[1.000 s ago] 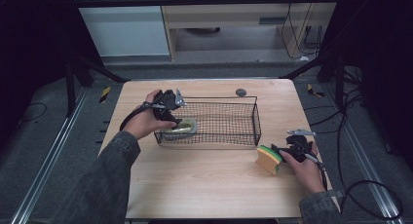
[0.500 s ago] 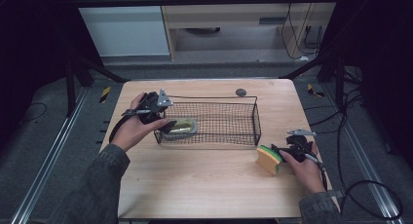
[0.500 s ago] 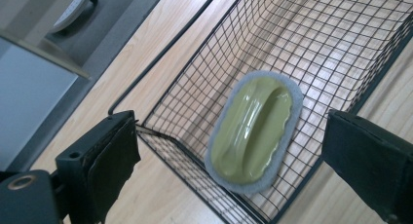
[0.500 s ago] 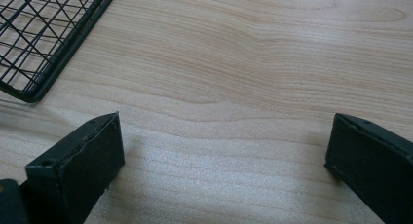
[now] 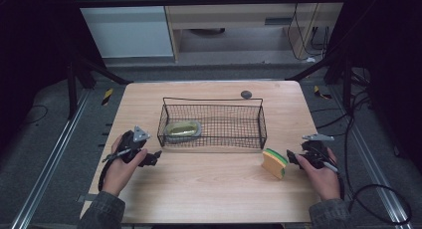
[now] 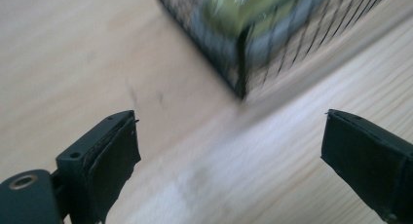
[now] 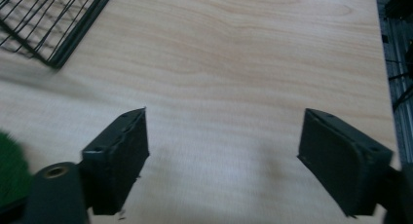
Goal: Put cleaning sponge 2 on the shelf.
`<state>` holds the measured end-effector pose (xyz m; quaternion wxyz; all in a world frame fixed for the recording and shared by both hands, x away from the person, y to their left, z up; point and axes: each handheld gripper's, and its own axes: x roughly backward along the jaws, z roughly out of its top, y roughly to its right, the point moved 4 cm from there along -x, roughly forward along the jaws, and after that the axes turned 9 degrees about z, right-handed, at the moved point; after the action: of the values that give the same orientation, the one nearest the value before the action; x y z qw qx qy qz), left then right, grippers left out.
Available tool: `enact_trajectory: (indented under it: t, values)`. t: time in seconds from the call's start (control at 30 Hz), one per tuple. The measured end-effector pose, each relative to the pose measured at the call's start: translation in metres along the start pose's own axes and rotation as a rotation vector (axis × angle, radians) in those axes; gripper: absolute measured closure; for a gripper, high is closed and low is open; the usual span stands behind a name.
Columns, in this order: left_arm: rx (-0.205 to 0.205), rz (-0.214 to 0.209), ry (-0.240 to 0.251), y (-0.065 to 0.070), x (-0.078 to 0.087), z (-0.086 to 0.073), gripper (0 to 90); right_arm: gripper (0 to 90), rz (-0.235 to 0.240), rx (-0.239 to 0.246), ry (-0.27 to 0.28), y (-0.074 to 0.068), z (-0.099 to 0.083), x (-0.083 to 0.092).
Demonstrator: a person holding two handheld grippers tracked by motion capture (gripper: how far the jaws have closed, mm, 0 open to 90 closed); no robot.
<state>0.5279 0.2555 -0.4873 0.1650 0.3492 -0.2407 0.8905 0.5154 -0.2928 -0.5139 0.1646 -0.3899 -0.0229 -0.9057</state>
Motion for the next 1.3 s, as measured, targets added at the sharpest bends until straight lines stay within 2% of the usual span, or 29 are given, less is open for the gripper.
enact_trajectory:
  t: [0.07, 0.27, 0.37, 0.43, 0.5, 0.53, 0.7, 0.77, 0.83, 0.9, 0.97, 1.13, 1.3]
  values:
    - [0.026, -0.001, -0.006, -0.001, -0.004, -0.008, 5.7, 23.9, -0.008, 0.013, -0.014, -0.003, -0.005, 0.009]
    - [0.043, -0.023, -0.049, 0.001, -0.018, -0.021, 5.5, 27.9, -0.052, 0.051, -0.069, -0.012, -0.024, 0.032]
    - [0.048, -0.022, -0.066, 0.003, -0.022, -0.024, 5.4, 30.2, -0.035, 0.061, -0.059, -0.018, -0.03, 0.041]
    - [0.061, -0.054, -0.075, 0.006, -0.025, -0.026, 5.1, 32.0, -0.021, 0.077, -0.056, -0.022, -0.034, 0.046]
    - [0.091, -0.082, -0.069, 0.007, -0.027, -0.027, 4.9, 34.0, 0.004, 0.09, -0.063, -0.027, -0.038, 0.05]
    - [0.104, -0.097, -0.068, 0.007, -0.028, -0.027, 4.7, 33.9, 0.013, 0.093, -0.069, -0.03, -0.04, 0.051]
    - [0.141, -0.11, -0.047, 0.004, -0.032, -0.03, 2.8, 27.7, 0.065, 0.115, -0.059, -0.038, -0.045, 0.058]
    - [0.144, -0.108, -0.039, 0.004, -0.034, -0.03, 0.2, 25.5, 0.074, 0.124, -0.058, -0.039, -0.046, 0.058]
    - [0.147, -0.107, -0.013, 0.005, -0.035, -0.03, 0.0, 17.8, 0.124, 0.14, -0.064, -0.043, -0.046, 0.056]
    - [0.153, -0.108, 0.0, 0.005, -0.036, -0.031, 0.0, 13.2, 0.143, 0.151, -0.08, -0.046, -0.046, 0.053]
    - [0.159, -0.108, 0.049, 0.006, -0.038, -0.032, 0.0, 9.9, 0.15, 0.17, -0.082, -0.049, -0.045, 0.051]
    - [0.153, -0.113, 0.051, 0.005, -0.039, -0.032, 0.0, 11.2, 0.191, 0.202, -0.079, -0.058, -0.043, 0.049]
    - [0.153, -0.112, 0.051, 0.005, -0.039, -0.032, 0.0, 17.3, 0.206, 0.226, -0.122, -0.066, -0.031, 0.047]
